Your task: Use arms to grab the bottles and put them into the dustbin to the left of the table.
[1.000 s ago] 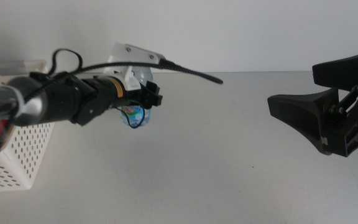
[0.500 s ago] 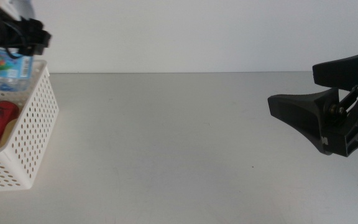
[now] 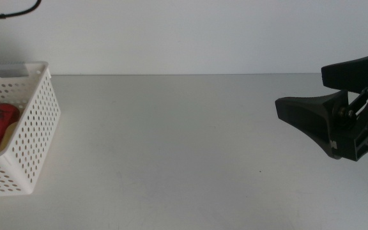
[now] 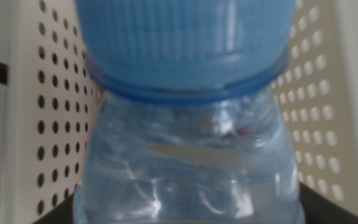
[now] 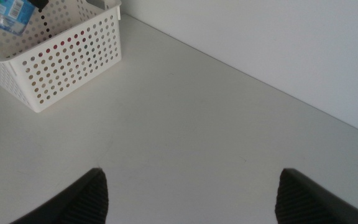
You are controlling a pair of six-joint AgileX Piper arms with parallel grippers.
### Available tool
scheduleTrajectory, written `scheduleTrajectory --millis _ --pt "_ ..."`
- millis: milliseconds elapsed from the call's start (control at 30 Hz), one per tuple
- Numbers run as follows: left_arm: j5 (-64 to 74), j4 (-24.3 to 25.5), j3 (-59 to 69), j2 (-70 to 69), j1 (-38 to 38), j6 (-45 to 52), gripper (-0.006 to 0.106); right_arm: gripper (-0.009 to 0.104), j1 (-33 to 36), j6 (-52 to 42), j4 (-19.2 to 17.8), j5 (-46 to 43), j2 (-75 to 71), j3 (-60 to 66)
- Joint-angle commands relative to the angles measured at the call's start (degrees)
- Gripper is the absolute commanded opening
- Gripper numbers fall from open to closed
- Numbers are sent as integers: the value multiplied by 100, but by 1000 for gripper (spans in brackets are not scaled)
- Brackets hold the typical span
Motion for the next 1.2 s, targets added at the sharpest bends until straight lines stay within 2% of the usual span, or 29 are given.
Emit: scheduleTrajectory --millis 0,100,200,233,300,767,967,1167 --pt "-331 -199 -233 -29 25 78 9 86 18 -71 -57 -380 -53 -223" --pt "-375 -314 -233 245 25 72 28 86 18 -71 -57 -380 -53 -223" --pt "-362 -449 -233 432 19 162 55 86 18 -71 -57 -380 -53 -223" --pt "-362 -556 -233 497 19 236 75 86 18 -71 -57 -380 -53 -223" --pt "-317 -604 -233 523 19 387 94 86 18 -71 -57 -380 -53 -223" --pt "113 -1134 -244 -514 -79 243 92 86 18 -71 -57 -380 -53 -223" --pt "-75 -1089 -244 -1298 -526 19 88 86 18 -71 -57 -380 -53 -223" --pt "-452 -954 -244 -1884 -1378 -113 88 86 18 -71 -57 -380 -53 -223"
